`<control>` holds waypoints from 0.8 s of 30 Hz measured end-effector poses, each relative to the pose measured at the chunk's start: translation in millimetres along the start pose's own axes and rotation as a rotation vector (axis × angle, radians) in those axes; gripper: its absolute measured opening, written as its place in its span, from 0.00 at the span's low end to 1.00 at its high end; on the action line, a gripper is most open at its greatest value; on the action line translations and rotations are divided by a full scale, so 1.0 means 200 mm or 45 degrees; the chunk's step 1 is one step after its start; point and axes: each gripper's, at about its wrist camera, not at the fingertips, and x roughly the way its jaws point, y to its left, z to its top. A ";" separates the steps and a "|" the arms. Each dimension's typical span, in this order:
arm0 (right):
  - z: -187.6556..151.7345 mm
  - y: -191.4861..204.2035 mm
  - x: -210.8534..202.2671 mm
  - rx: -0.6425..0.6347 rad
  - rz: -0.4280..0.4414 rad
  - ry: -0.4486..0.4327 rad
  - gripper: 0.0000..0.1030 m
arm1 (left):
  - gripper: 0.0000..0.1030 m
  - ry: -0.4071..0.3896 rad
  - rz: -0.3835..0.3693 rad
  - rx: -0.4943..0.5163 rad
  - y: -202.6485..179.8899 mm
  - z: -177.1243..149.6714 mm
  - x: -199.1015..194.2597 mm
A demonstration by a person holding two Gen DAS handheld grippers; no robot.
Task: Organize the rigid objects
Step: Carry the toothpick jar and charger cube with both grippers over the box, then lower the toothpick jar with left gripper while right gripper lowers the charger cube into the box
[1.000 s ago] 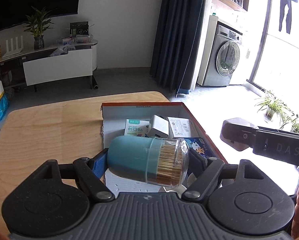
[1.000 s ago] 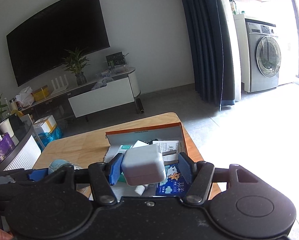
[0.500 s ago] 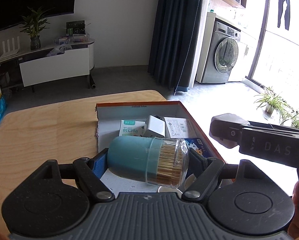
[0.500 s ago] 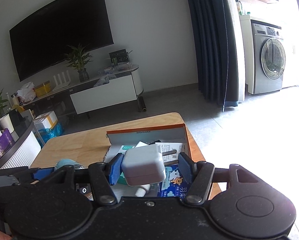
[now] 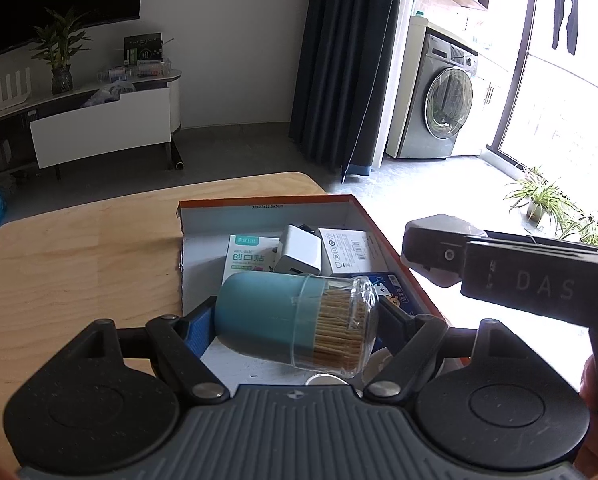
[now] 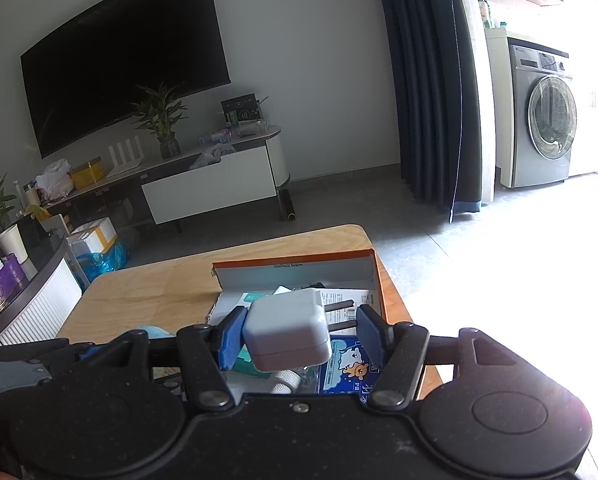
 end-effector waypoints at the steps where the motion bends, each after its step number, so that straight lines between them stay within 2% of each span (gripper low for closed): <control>1: 0.00 0.00 0.00 0.001 0.001 0.001 0.70 | 0.79 0.002 0.000 -0.001 0.00 0.00 0.00; 24: 0.05 -0.02 0.05 0.022 0.026 0.021 0.70 | 0.79 0.033 0.001 -0.007 0.01 0.05 0.05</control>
